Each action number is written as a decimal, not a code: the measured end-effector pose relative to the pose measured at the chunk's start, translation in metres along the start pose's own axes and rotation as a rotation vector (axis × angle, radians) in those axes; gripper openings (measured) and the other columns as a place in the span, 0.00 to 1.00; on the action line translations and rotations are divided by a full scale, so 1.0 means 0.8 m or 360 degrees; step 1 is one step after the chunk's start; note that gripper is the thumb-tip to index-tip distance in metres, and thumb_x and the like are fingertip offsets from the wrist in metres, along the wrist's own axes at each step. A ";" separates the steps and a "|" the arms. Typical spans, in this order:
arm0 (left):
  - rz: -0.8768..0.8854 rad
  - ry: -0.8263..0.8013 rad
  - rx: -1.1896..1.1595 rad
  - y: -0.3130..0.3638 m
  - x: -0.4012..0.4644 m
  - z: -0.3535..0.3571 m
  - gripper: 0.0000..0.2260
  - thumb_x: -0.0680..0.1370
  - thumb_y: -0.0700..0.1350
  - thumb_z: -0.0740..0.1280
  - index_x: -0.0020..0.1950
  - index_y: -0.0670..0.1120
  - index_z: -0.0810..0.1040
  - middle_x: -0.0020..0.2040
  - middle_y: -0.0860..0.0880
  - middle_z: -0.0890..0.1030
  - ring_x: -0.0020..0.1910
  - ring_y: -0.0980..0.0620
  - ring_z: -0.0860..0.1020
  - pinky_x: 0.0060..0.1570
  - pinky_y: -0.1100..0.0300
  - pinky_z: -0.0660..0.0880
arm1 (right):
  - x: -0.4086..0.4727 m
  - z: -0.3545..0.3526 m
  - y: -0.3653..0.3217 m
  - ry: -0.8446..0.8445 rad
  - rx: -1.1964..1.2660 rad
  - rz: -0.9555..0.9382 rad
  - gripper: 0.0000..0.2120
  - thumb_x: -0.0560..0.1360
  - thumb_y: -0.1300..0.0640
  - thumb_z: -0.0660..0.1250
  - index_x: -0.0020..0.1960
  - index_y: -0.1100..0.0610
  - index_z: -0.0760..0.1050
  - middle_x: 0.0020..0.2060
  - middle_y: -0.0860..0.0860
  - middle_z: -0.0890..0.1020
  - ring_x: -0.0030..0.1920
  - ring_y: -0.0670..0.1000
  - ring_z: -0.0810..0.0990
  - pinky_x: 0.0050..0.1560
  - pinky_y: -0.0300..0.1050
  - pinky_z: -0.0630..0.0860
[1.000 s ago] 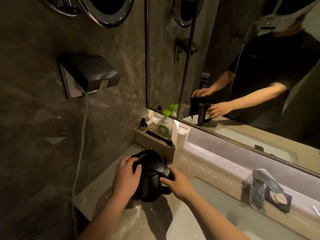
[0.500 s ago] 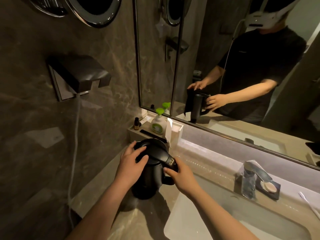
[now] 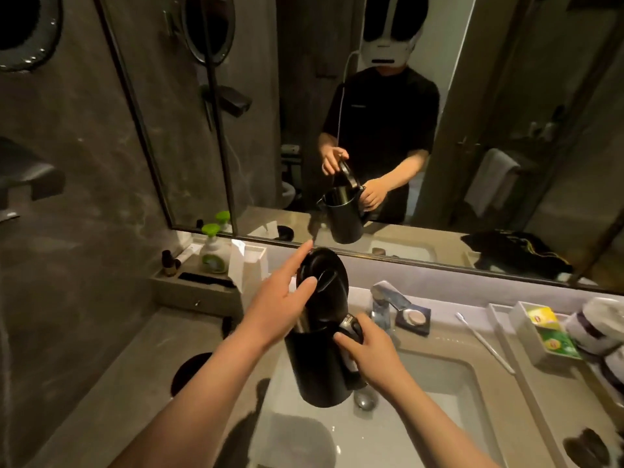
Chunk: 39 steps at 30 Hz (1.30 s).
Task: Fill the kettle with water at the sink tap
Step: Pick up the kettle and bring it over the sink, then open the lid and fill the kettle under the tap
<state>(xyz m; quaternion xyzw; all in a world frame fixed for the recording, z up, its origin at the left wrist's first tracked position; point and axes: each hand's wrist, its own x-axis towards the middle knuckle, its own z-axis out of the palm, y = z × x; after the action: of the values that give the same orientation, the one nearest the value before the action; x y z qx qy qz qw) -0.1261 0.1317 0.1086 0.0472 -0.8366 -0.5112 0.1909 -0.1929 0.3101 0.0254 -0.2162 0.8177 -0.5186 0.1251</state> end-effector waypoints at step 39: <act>0.0500 -0.0586 0.1232 -0.137 0.184 0.289 0.05 0.72 0.46 0.69 0.47 0.54 0.80 0.47 0.54 0.80 0.47 0.49 0.77 0.34 0.58 0.68 | -0.016 -0.102 0.231 0.0336 0.0395 0.0776 0.06 0.76 0.50 0.69 0.53 0.46 0.77 0.44 0.46 0.83 0.41 0.46 0.80 0.40 0.38 0.76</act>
<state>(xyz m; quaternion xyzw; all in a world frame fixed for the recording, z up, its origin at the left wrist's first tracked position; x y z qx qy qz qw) -0.3600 0.2334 -0.0403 -0.1040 -0.9832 -0.1256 0.0825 -0.2582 0.4496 -0.1064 0.0589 0.7843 -0.5890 0.1858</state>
